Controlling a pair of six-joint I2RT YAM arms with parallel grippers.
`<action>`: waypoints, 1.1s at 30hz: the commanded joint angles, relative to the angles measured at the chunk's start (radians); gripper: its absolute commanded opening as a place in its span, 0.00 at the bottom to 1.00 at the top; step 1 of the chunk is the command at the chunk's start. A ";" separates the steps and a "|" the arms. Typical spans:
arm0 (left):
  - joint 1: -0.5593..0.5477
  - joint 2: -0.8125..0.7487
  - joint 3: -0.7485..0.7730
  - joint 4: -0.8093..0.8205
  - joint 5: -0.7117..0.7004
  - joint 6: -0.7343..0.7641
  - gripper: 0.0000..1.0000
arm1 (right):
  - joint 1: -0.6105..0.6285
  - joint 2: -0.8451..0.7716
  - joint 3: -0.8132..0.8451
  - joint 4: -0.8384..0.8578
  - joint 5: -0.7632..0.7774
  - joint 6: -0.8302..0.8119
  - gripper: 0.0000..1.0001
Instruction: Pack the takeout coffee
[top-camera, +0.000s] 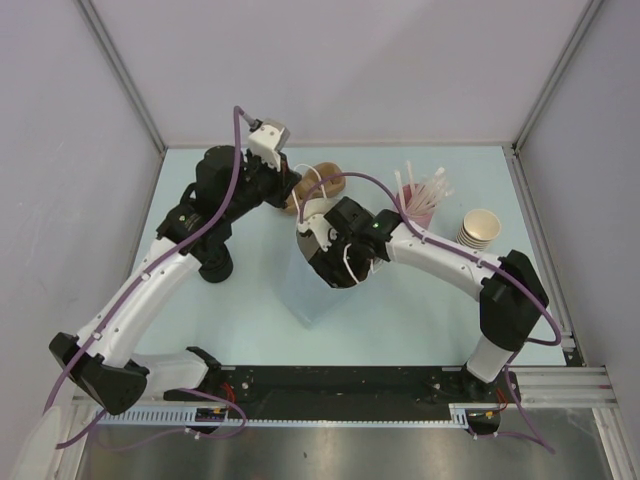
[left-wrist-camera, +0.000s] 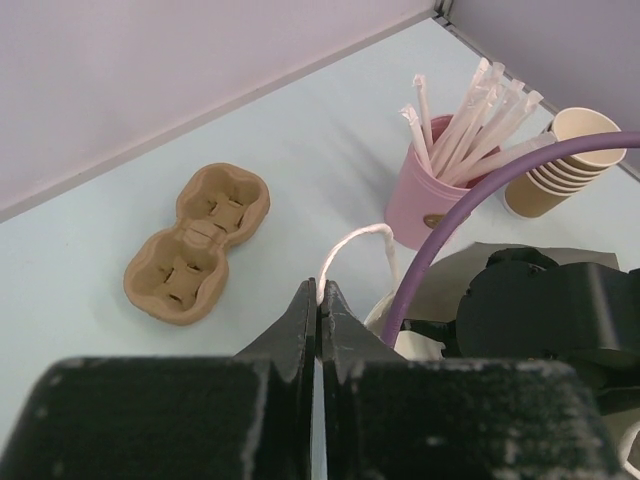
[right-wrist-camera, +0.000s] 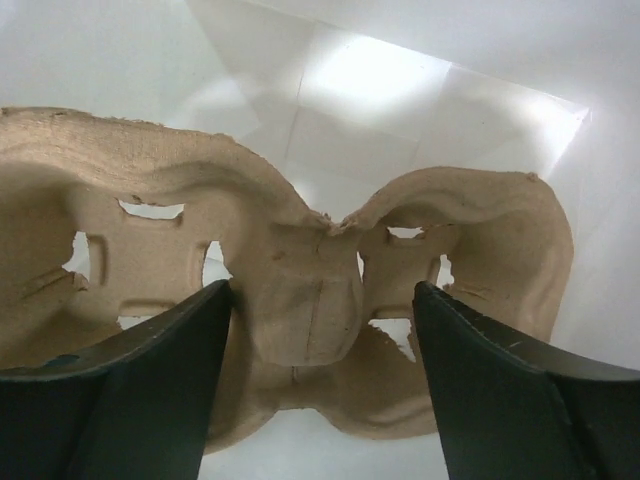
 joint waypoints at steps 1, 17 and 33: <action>0.000 -0.028 0.011 0.091 -0.013 -0.001 0.01 | 0.005 -0.040 0.038 -0.052 -0.032 -0.027 0.82; 0.000 -0.066 -0.075 0.114 -0.033 0.034 0.02 | 0.002 -0.052 0.176 -0.105 -0.034 -0.038 1.00; 0.001 -0.115 -0.144 0.140 -0.059 0.042 0.08 | 0.002 -0.083 0.205 -0.119 -0.049 -0.045 1.00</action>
